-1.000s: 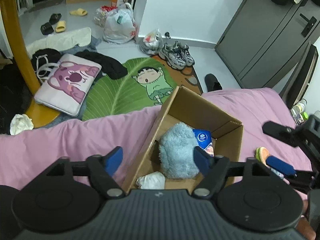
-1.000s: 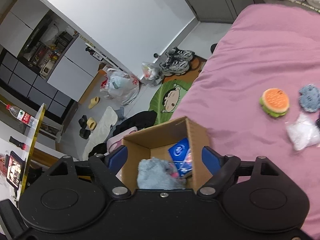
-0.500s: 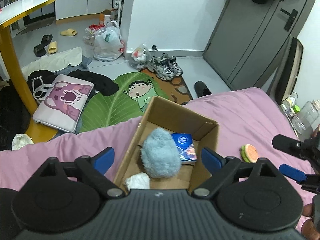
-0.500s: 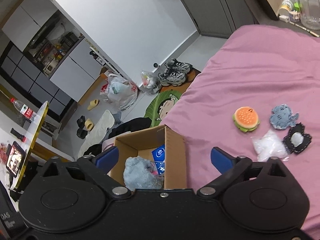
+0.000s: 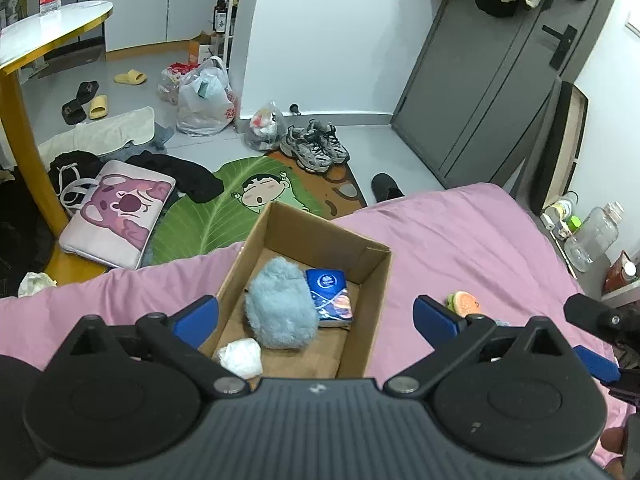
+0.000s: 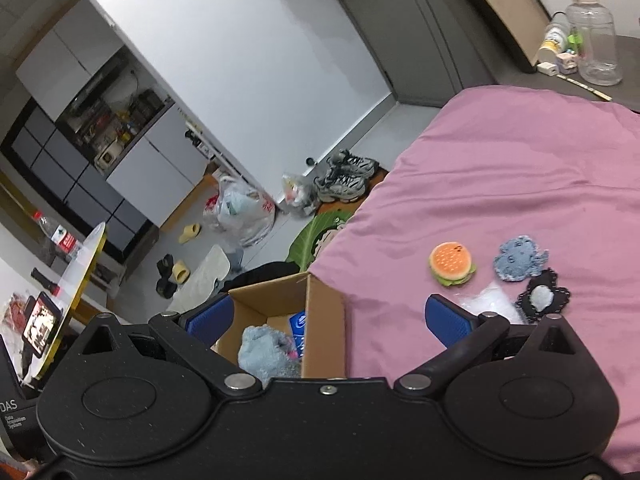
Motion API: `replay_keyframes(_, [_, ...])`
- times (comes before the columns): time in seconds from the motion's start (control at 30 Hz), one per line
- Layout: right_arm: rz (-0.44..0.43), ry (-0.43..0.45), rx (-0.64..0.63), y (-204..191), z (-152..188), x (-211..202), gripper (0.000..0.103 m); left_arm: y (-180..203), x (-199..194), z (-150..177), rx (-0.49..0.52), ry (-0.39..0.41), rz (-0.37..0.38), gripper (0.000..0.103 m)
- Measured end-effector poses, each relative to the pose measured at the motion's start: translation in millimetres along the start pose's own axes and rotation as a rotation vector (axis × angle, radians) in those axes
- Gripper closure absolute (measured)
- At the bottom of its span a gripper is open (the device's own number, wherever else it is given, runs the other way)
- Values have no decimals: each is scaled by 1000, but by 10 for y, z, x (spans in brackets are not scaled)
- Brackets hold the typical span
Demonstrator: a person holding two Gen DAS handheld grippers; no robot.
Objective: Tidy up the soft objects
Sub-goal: 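Open both grippers and withdraw them from the box, then grasp the clear plastic bag with the left gripper while the right grasps the black plush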
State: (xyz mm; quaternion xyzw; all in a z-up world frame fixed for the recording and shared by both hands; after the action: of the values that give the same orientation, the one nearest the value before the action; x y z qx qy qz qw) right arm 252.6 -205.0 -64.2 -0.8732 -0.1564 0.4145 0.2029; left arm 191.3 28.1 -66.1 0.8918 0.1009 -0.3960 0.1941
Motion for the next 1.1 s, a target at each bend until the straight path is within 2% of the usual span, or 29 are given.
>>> replay_keyframes(0.6, [69,3,114,765,22,-153,0,752,111,246,91,-9,57,0])
replay_keyframes(0.73, [104,3,175,993,56,-98,0,928,211,347,115,-30,62,0])
replay_keyframes(1.1, [105,25,352,1454,210,121,0,1305,551,531,155,-108,66,1])
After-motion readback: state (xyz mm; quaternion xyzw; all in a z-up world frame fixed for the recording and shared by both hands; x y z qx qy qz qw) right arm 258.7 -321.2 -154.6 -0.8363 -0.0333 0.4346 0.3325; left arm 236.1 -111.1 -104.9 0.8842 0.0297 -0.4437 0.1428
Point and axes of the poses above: each gripper's, at about its wrist camera, not at the fingertips, and x roughly the way its jaws point, y to its right, z to its underside, the point moved 4 cm from there along x, roughly the way its jaws point, and after that the axes turned 4 degrees about z, right-handed, at the moved point
